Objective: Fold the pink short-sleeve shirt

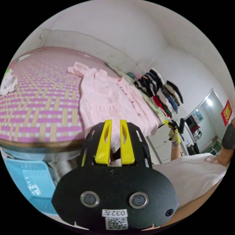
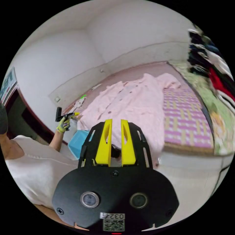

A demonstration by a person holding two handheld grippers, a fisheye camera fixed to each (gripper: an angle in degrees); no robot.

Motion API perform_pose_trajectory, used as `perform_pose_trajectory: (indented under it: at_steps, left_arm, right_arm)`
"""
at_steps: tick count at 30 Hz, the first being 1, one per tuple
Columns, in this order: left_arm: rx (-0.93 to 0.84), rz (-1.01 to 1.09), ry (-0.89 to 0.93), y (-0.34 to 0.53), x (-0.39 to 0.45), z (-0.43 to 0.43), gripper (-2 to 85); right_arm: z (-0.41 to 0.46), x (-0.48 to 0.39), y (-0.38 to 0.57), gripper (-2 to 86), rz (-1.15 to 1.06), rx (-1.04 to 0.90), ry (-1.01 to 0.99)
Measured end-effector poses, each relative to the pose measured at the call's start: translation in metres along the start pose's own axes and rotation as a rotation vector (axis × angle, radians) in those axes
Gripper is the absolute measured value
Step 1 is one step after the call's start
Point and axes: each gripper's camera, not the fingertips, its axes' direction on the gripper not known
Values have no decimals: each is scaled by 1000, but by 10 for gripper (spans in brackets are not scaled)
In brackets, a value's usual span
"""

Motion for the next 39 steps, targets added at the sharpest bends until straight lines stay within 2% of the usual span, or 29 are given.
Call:
perform_pose_trajectory:
  at_steps: [2, 5, 8, 10, 12, 15, 19, 21, 23, 26, 29, 32, 35, 37, 39]
  left_arm:
    - [59, -2, -43, -36, 2, -10, 49]
    - [42, -43, -172, -119, -21, 2, 68]
    - [63, -124, -96, -198, -63, 30, 59]
    - [44, -148, -112, -240, -79, 54, 47]
    - [-22, -155, -207, -285, -89, 94, 24]
    - [-120, -125, -250, -324, -91, 144, 4]
    - [-223, -126, -358, -347, -88, 186, -11]
    - [-287, -105, -426, -350, -82, 207, -11]
    - [-284, -107, -438, -355, -75, 206, -10]
    - [-296, -75, -622, -359, -59, 203, -9]
    - [-255, -120, -632, -360, -52, 202, -9]
    - [-230, -165, -617, -363, -47, 203, -9]
    - [-233, -248, -577, -366, -49, 195, -9]
    - [-251, -290, -656, -369, -45, 186, -9]
    - [-171, -213, -829, -372, -14, 170, -9]
  right_arm:
    - [33, -11, -48, 65, -70, -74, -38]
    - [97, -19, -135, 66, -164, -160, -97]
    - [175, 11, -219, 76, -82, -218, -148]
    - [222, 31, -262, 85, -20, -242, -163]
    - [281, 50, -308, 97, 36, -266, -127]
    - [341, 60, -350, 113, 59, -294, -88]
    - [395, 65, -383, 115, 45, -345, -70]
    - [424, 69, -395, 56, 39, -436, -84]
    - [430, 72, -404, 2, 37, -469, -112]
    - [402, 90, -419, -7, 72, -386, -125]
    - [390, 128, -417, -8, 159, -408, -1]
    - [391, 161, -394, -3, 294, -453, -68]
    - [355, 169, -379, 30, 335, -371, -194]
    - [330, 167, -370, 51, 320, -354, -190]
    - [305, 152, -349, 58, 262, -372, -240]
